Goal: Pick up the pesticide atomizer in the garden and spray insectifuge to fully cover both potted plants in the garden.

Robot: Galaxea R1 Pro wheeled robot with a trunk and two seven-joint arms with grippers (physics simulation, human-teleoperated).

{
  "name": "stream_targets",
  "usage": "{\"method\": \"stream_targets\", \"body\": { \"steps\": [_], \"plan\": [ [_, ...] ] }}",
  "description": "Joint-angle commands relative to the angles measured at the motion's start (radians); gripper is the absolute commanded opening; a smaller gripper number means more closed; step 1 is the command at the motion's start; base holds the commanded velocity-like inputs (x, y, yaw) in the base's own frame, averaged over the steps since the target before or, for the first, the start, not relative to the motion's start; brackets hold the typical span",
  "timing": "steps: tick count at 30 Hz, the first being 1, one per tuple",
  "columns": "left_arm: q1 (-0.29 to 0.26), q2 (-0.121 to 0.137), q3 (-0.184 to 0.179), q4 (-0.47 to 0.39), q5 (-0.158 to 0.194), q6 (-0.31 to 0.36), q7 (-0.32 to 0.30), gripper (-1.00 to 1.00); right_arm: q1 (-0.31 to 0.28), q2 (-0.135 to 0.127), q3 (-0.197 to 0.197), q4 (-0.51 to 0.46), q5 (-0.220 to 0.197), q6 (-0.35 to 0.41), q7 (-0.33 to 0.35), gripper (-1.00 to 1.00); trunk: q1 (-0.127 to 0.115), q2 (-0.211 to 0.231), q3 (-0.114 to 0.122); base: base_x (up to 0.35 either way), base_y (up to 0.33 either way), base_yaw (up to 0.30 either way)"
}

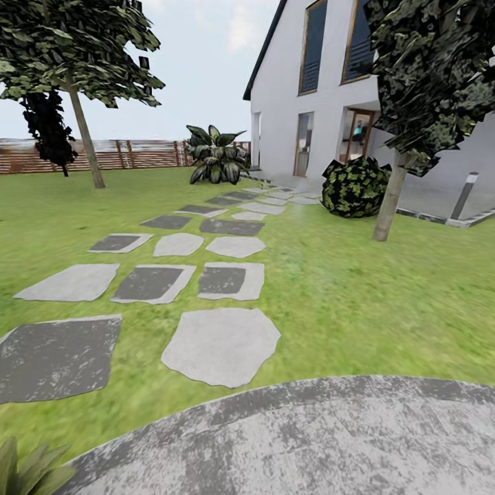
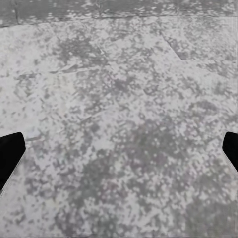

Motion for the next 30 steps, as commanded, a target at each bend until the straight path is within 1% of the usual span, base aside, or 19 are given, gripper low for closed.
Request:
{"method": "stream_targets", "body": {
  "steps": [1, 8, 12, 14, 30],
  "plan": [
    [-0.001, 0.0, 0.0, 0.001, 0.006, -0.003, -0.001, 1.0, 0.0, 0.0, 0.0, 0.001, 0.0, -0.003, 0.0, 1.0, 0.0, 0.0, -0.002, 0.339, 0.0, 0.0],
    [-0.001, 0.0, 0.001, 0.001, 0.007, -0.003, 0.0, 1.0, 0.0, 0.001, -0.003, 0.001, 0.0, -0.004, -0.002, 1.0, 0.0, 0.0, -0.013, 0.339, 0.0, 0.0],
    [-0.001, 0.0, 0.002, 0.001, 0.012, -0.003, 0.0, 1.0, 0.0, -0.003, -0.001, 0.003, 0.003, -0.048, 0.0, 1.0, 0.0, 0.0, -0.013, 0.339, 0.023, 0.0],
    [-0.001, 0.0, 0.002, 0.001, 0.011, -0.003, 0.0, 1.0, 0.0, -0.003, -0.001, 0.004, 0.003, -0.055, 0.002, 1.0, 0.0, 0.0, -0.013, 0.339, 0.067, 0.0],
    [-0.001, 0.0, 0.001, 0.001, 0.005, -0.003, 0.0, 1.0, 0.0, -0.003, 0.001, 0.01, 0.005, -0.06, 0.003, 1.0, 0.0, 0.0, -0.013, 0.339, 0.01, 0.0]
  ]
}}
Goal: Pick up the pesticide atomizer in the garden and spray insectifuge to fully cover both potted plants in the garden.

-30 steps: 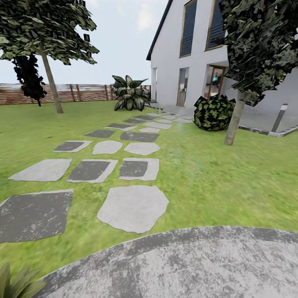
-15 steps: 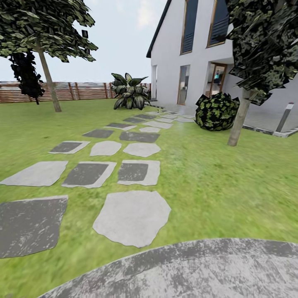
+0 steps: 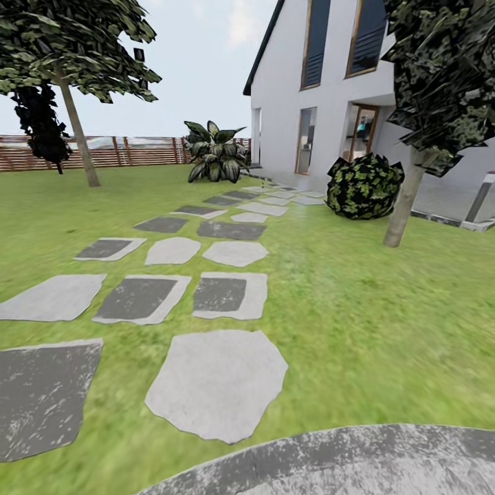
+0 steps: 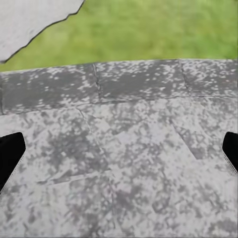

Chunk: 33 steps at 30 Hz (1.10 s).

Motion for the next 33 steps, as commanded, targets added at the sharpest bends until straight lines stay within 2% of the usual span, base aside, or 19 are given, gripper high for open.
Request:
{"method": "stream_targets", "body": {
  "steps": [1, 33],
  "plan": [
    [-0.001, 0.0, 0.0, 0.001, 0.006, -0.003, -0.001, 1.0, 0.0, 0.0, 0.0, 0.001, 0.001, -0.003, 0.0, 1.0, 0.0, 0.0, -0.001, 0.339, 0.0, 0.0],
    [-0.001, 0.0, -0.001, 0.001, 0.006, -0.003, -0.001, 1.0, 0.0, 0.002, 0.0, 0.0, 0.0, -0.003, -0.001, 1.0, 0.0, 0.0, -0.001, 0.339, 0.0, 0.0]
  ]
}}
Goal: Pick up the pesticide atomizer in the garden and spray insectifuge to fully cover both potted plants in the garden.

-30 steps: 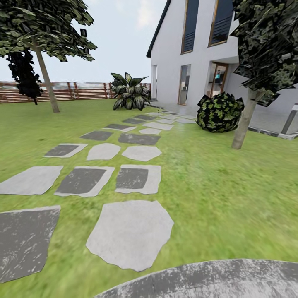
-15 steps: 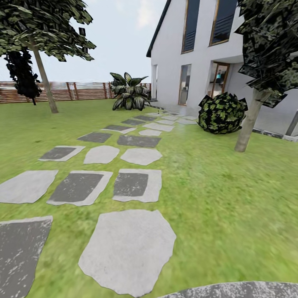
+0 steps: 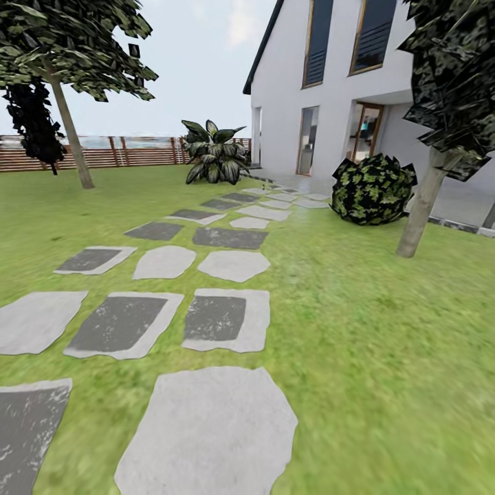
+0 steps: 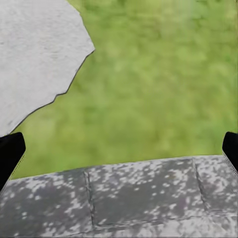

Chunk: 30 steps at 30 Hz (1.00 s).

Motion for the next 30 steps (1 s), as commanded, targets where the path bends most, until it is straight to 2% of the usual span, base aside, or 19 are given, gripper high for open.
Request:
{"method": "stream_targets", "body": {
  "steps": [1, 20, 30],
  "plan": [
    [-0.001, 0.0, 0.0, 0.001, 0.006, -0.003, -0.001, 1.0, 0.0, 0.001, 0.0, 0.0, 0.0, -0.003, 0.0, 1.0, 0.0, 0.0, -0.001, 0.339, 0.0, 0.0],
    [-0.001, 0.0, -0.003, 0.001, 0.006, -0.003, -0.001, 1.0, 0.0, 0.006, -0.003, 0.002, 0.0, -0.003, -0.004, 1.0, 0.0, 0.0, -0.025, 0.339, 0.0, 0.062],
    [-0.001, 0.0, 0.001, 0.001, 0.008, -0.003, -0.001, 1.0, 0.0, 0.005, -0.003, 0.002, -0.002, -0.003, -0.004, 1.0, 0.0, 0.0, -0.027, 0.339, 0.0, 0.01]
  ]
}}
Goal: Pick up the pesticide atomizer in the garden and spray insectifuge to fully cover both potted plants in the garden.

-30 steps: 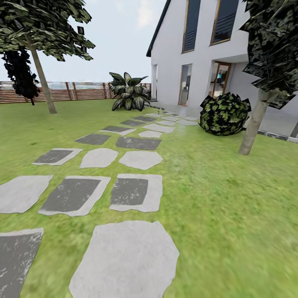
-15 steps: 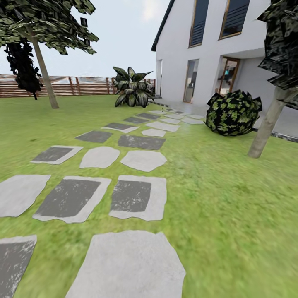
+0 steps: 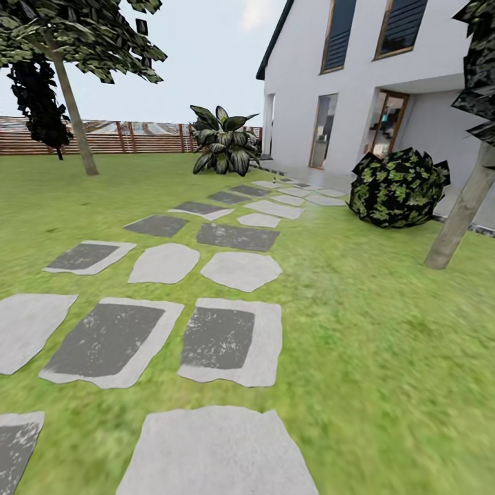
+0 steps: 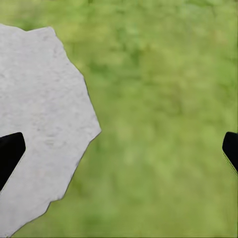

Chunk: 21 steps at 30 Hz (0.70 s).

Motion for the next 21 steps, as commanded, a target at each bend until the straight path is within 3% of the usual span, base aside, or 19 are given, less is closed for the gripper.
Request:
{"method": "stream_targets", "body": {
  "steps": [1, 21],
  "plan": [
    [-0.001, 0.0, 0.0, 0.001, 0.006, -0.003, -0.001, 1.0, 0.0, 0.0, 0.0, 0.001, 0.0, -0.003, 0.0, 1.0, 0.0, 0.0, -0.001, 0.339, 0.0, 0.0],
    [-0.001, 0.0, 0.001, 0.001, 0.007, -0.003, -0.001, 1.0, 0.0, 0.001, 0.003, 0.002, 0.003, -0.003, 0.005, 1.0, 0.0, 0.0, -0.001, 0.339, 0.0, 0.0]
  ]
}}
